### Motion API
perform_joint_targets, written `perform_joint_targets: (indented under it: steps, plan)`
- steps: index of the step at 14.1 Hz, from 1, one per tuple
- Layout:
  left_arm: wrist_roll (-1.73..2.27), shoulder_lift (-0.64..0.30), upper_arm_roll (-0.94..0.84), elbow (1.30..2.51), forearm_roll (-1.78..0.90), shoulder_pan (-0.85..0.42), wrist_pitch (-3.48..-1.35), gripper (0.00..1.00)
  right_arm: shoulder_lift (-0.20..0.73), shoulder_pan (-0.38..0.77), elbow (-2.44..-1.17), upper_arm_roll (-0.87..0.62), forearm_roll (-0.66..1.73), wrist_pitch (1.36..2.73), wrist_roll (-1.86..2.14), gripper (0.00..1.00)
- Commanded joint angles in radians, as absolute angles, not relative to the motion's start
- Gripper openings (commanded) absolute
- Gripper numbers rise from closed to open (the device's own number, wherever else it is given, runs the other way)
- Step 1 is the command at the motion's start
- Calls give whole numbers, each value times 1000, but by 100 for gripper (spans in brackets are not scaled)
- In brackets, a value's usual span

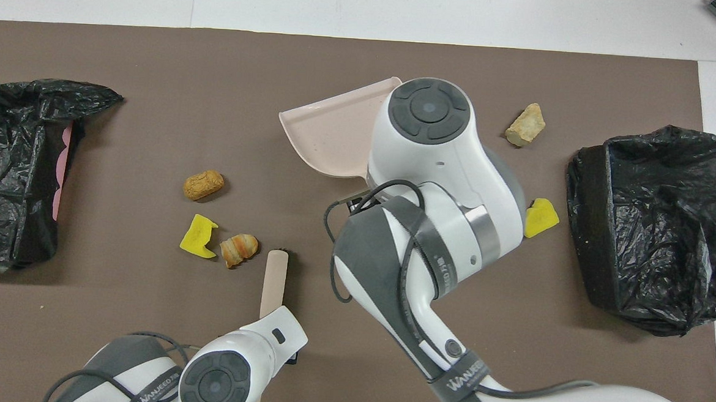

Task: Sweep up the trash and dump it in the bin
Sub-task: 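Lift the dustpan with the right gripper while the left gripper grasps the brush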

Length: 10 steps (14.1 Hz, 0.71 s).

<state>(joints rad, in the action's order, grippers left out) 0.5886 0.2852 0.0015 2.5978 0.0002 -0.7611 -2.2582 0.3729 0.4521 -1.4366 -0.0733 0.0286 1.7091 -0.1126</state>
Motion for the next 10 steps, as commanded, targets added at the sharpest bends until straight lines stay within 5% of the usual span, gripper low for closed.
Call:
perform_joint_targets:
  steps: [1, 10]
  plan:
    - [523, 324, 2, 2570, 14, -692, -2192, 0, 339, 431, -1476, -84, -49, 1704, 97, 0]
    - [289, 187, 3, 2332, 14, -399, -2060, 0, 313, 391, -1624, -86, -130, 1805, 701, 0]
